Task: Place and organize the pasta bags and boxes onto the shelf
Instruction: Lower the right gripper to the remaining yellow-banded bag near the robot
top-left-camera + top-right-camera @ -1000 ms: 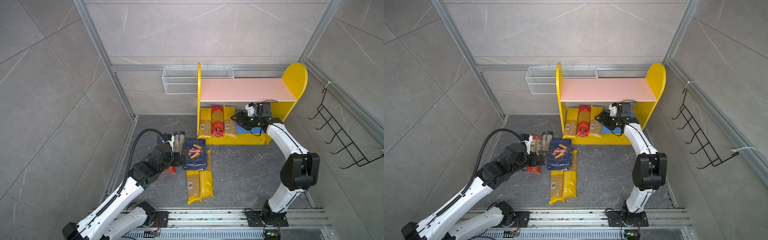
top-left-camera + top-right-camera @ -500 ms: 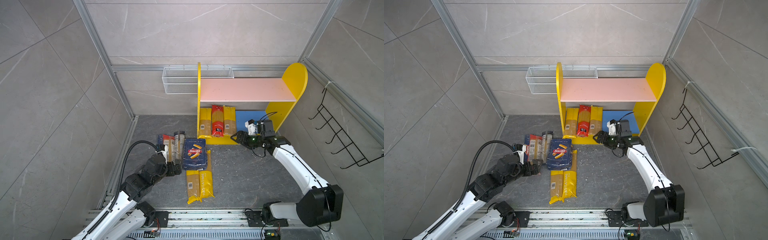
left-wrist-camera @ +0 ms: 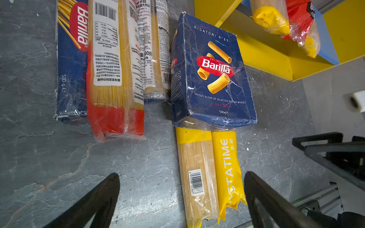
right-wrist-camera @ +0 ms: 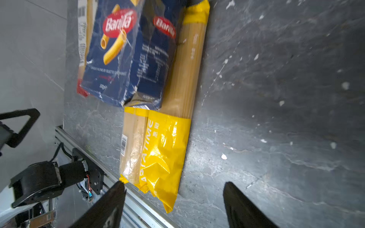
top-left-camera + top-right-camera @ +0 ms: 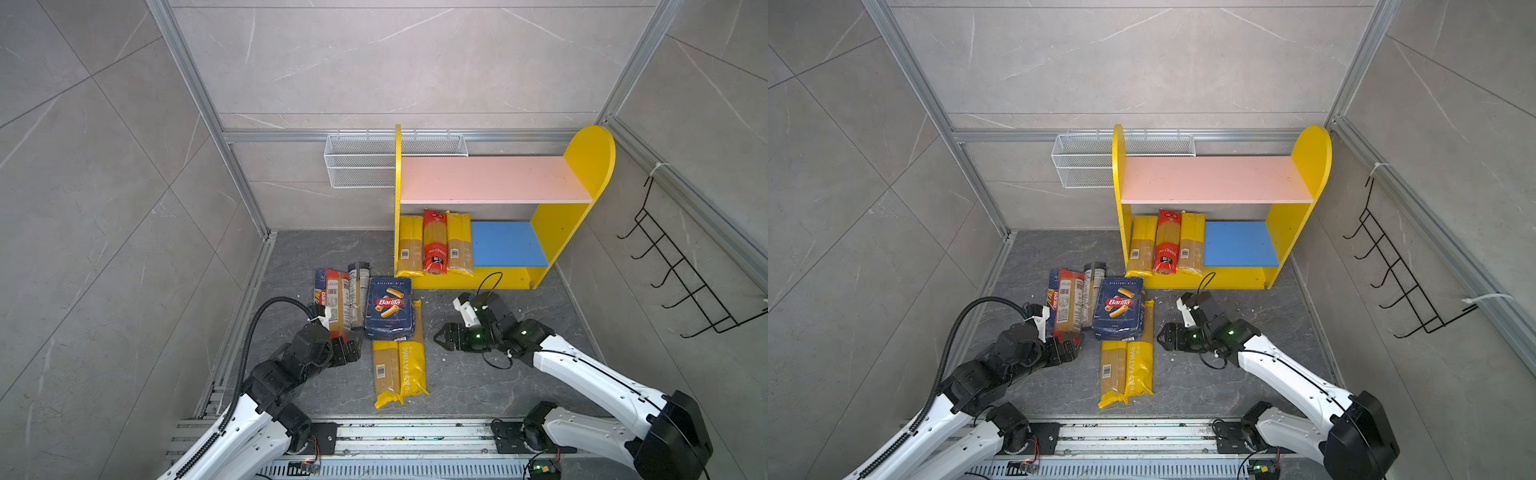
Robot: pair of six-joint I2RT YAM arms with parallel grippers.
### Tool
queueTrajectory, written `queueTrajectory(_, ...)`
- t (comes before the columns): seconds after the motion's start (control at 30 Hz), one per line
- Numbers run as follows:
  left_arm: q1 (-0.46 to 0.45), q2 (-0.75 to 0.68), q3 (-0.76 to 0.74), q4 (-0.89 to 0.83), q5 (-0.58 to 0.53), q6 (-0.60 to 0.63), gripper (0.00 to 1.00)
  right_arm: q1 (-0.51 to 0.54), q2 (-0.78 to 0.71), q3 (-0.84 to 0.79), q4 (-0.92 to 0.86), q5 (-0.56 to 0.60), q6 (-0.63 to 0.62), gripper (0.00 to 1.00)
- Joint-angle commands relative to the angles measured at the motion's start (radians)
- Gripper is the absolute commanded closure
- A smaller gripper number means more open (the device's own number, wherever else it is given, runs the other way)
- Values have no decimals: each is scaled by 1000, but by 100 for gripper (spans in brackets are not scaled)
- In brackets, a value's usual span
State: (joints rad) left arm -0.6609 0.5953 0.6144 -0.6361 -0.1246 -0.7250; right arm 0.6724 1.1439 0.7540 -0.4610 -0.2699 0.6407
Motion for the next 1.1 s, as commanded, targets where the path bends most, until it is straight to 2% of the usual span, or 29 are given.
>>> queueTrajectory(0.0,5,-23,-9,-38,-13,-41,0,95,66,-19,99,95,65,19)
queueTrajectory(0.23,5,-62,-24,-74,-21,-63,0,242,251,-6,170,246,104,17)
queueTrajectory(0.43,4,-98,-27,-106,-31,-65,0,298,349,14,234,278,124,14)
queueTrajectory(0.87,4,-104,-30,-106,-29,-66,0,355,491,135,168,336,99,14)
queueTrajectory(1.07,4,-97,-30,-102,-29,-65,0,374,615,246,-7,471,113,14)
